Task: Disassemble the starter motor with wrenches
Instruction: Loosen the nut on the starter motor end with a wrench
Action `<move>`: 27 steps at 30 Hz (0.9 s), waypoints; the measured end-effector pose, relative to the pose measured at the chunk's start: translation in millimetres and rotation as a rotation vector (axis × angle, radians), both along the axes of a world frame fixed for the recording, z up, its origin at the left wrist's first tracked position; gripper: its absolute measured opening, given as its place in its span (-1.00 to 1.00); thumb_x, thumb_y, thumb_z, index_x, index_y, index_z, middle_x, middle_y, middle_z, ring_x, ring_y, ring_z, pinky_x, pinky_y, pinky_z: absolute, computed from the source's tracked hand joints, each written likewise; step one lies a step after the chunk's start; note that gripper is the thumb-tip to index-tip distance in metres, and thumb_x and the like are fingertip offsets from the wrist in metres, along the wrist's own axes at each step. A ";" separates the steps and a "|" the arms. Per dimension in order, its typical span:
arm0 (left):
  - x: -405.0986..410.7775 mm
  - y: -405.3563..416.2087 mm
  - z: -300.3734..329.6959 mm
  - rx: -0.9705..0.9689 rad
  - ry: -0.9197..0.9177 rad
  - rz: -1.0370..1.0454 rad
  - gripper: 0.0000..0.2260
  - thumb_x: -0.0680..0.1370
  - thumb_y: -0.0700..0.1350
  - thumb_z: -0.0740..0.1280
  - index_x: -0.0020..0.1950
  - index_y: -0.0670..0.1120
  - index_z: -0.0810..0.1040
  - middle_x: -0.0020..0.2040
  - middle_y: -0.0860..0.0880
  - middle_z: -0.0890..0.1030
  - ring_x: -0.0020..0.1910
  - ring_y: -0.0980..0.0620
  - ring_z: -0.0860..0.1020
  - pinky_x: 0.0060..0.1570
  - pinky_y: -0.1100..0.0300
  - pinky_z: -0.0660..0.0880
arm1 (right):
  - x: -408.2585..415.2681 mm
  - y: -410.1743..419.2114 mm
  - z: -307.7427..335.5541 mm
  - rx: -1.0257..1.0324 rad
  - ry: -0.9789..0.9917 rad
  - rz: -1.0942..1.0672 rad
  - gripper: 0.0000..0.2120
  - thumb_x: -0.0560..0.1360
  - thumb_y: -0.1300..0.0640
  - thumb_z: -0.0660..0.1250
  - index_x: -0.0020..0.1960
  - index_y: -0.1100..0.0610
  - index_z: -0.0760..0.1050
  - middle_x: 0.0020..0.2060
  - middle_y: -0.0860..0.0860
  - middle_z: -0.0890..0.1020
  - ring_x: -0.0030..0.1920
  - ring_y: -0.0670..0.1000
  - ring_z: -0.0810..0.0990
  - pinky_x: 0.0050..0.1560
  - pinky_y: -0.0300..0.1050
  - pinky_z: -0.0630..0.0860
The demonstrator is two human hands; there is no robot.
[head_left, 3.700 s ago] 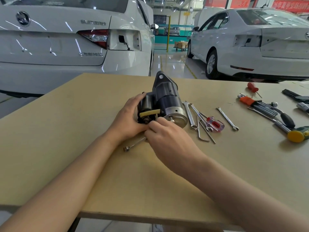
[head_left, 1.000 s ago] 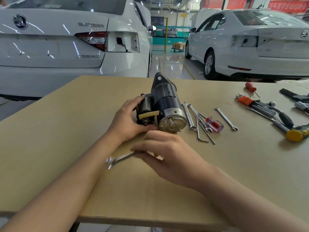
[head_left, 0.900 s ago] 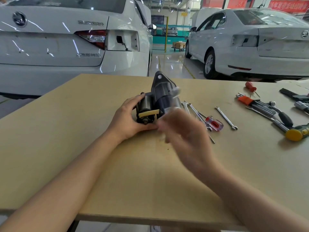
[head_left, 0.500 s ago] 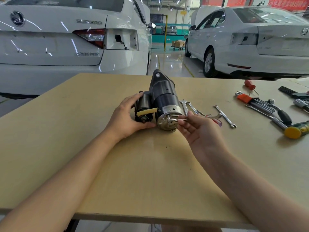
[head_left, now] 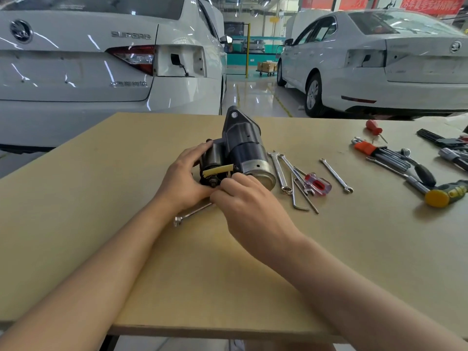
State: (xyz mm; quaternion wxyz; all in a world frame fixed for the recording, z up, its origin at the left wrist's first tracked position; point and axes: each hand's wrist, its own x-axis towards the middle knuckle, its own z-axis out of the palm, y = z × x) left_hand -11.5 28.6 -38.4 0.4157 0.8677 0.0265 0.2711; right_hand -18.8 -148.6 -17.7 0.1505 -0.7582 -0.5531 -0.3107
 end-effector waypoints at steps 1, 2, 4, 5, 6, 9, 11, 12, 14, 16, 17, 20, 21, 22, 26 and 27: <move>-0.1 -0.3 0.3 0.004 0.000 0.006 -0.21 0.25 -0.14 0.53 0.48 0.03 0.38 0.36 0.00 0.45 0.29 0.06 0.47 0.33 0.03 0.42 | 1.0 -1.8 -1.7 -0.047 -0.044 -0.007 -0.85 0.37 0.40 0.27 -0.18 0.21 0.56 -0.26 0.08 0.56 -0.20 0.10 0.49 -0.11 -0.03 0.48; 0.0 -0.7 0.6 0.009 0.001 0.009 -0.20 0.25 -0.15 0.53 0.47 0.03 0.38 0.36 0.00 0.45 0.28 0.06 0.47 0.33 0.01 0.42 | 2.7 -5.5 -2.9 -0.063 -0.065 0.000 -0.84 0.40 0.38 0.25 -0.17 0.20 0.58 -0.25 0.08 0.56 -0.19 0.09 0.49 -0.10 -0.03 0.48; -0.2 -1.2 1.0 0.014 0.004 0.012 -0.17 0.21 -0.12 0.53 0.47 0.03 0.38 0.36 0.00 0.45 0.27 0.08 0.45 0.33 0.00 0.42 | 3.8 -13.5 -4.5 -0.040 -0.027 0.089 -0.83 0.43 0.40 0.29 -0.15 0.22 0.63 -0.26 0.09 0.57 -0.20 0.10 0.50 -0.13 -0.05 0.49; -0.5 -1.0 1.0 0.015 0.007 0.013 -0.16 0.21 -0.11 0.54 0.48 0.03 0.37 0.36 0.01 0.44 0.27 0.09 0.44 0.32 0.01 0.41 | 2.0 -16.0 -5.3 0.016 0.048 0.166 -0.85 0.44 0.40 0.34 -0.13 0.24 0.65 -0.26 0.10 0.58 -0.21 0.09 0.51 -0.14 -0.09 0.49; -0.5 -0.6 0.8 0.017 0.010 0.012 -0.16 0.21 -0.10 0.56 0.48 0.03 0.37 0.36 0.01 0.44 0.27 0.09 0.44 0.33 0.01 0.41 | -0.9 -17.5 -6.0 0.110 0.169 0.244 -0.88 0.44 0.38 0.38 -0.10 0.25 0.66 -0.26 0.10 0.60 -0.23 0.05 0.51 -0.16 -0.15 0.48; 0.5 1.4 -0.9 0.018 0.013 0.005 -0.13 0.22 -0.12 0.64 0.48 -0.01 0.37 0.34 0.04 0.43 0.30 0.05 0.46 0.34 0.03 0.41 | -4.5 -17.5 -1.5 0.568 0.701 0.300 -0.94 0.45 0.32 0.41 -0.09 0.23 0.63 -0.28 0.04 0.62 -0.31 -0.08 0.51 -0.24 -0.27 0.44; 0.4 0.8 -0.4 0.018 0.028 0.008 -0.07 0.17 0.01 0.64 0.49 0.01 0.36 0.34 0.06 0.42 0.28 0.11 0.43 0.33 0.05 0.41 | 2.1 -21.1 4.6 0.892 1.096 0.272 -0.93 0.47 0.35 0.38 -0.13 0.21 0.55 -0.34 0.04 0.60 -0.38 -0.08 0.51 -0.33 -0.28 0.43; 0.5 0.1 0.0 0.014 0.034 0.006 -0.05 0.14 0.06 0.61 0.49 0.03 0.35 0.33 0.09 0.41 0.26 0.15 0.41 0.33 0.06 0.41 | 7.1 -25.2 7.7 1.025 1.276 0.252 -0.90 0.48 0.36 0.36 -0.14 0.20 0.50 -0.38 0.05 0.59 -0.41 -0.06 0.49 -0.38 -0.29 0.43; 0.7 0.0 0.2 0.010 0.036 0.005 -0.05 0.13 0.08 0.60 0.49 0.04 0.34 0.30 0.12 0.40 0.25 0.17 0.39 0.34 0.05 0.40 | 17.5 -30.3 10.3 1.232 1.583 0.209 -0.89 0.50 0.37 0.34 -0.10 0.22 0.43 -0.44 0.06 0.56 -0.47 -0.05 0.45 -0.44 -0.28 0.43; 1.6 0.8 -0.7 0.011 0.029 0.010 -0.07 0.15 0.02 0.63 0.48 0.04 0.35 0.29 0.13 0.40 0.24 0.18 0.39 0.34 0.04 0.41 | 24.3 -30.9 7.9 1.332 1.752 0.168 -0.87 0.51 0.37 0.33 0.00 0.22 0.41 -0.46 0.08 0.58 -0.51 -0.07 0.48 -0.45 -0.29 0.46; 1.7 1.1 -1.1 0.013 0.027 0.012 -0.08 0.17 -0.01 0.64 0.48 0.04 0.35 0.30 0.13 0.40 0.24 0.18 0.39 0.34 0.04 0.40 | 25.4 -30.1 6.8 1.344 1.784 0.158 -0.86 0.52 0.36 0.33 0.02 0.22 0.41 -0.46 0.08 0.59 -0.51 -0.08 0.50 -0.44 -0.29 0.48; 1.6 0.9 -1.0 0.009 0.032 0.014 -0.08 0.18 -0.05 0.65 0.49 0.04 0.35 0.35 0.07 0.42 0.26 0.16 0.40 0.36 0.02 0.40 | 24.9 -28.5 5.4 1.366 1.792 0.185 -0.84 0.51 0.34 0.35 -0.02 0.20 0.39 -0.44 0.09 0.62 -0.48 -0.06 0.57 -0.39 -0.27 0.54; 1.4 0.8 -0.7 0.006 0.032 0.015 -0.08 0.19 -0.05 0.65 0.49 0.03 0.34 0.37 0.04 0.42 0.28 0.15 0.40 0.36 0.01 0.39 | 25.1 -28.8 5.1 1.371 1.792 0.187 -0.84 0.50 0.34 0.36 -0.01 0.20 0.39 -0.43 0.10 0.63 -0.47 -0.05 0.59 -0.37 -0.26 0.56; 1.1 0.6 -0.3 0.006 0.032 0.015 -0.08 0.19 -0.05 0.65 0.50 0.03 0.34 0.38 0.03 0.42 0.28 0.14 0.40 0.36 0.01 0.39 | 24.9 -29.2 5.1 1.373 1.795 0.185 -0.84 0.50 0.33 0.36 0.00 0.21 0.40 -0.41 0.10 0.64 -0.45 -0.04 0.61 -0.36 -0.25 0.56; 0.2 0.1 1.1 0.015 0.027 0.018 -0.09 0.20 -0.07 0.66 0.50 0.02 0.34 0.38 0.02 0.42 0.26 0.15 0.39 0.36 0.02 0.39 | 25.2 -30.7 5.7 1.391 1.855 0.193 -0.95 0.54 0.36 0.27 -0.01 0.28 0.44 -0.40 0.14 0.65 -0.42 0.01 0.65 -0.37 -0.23 0.57; 0.2 -0.1 1.1 0.017 0.027 0.018 -0.09 0.20 -0.08 0.66 0.49 0.02 0.34 0.38 0.02 0.42 0.26 0.15 0.39 0.36 0.02 0.39 | 24.9 -30.9 6.1 1.394 1.854 0.202 -0.94 0.54 0.38 0.24 -0.04 0.27 0.43 -0.40 0.14 0.65 -0.41 0.02 0.65 -0.37 -0.21 0.58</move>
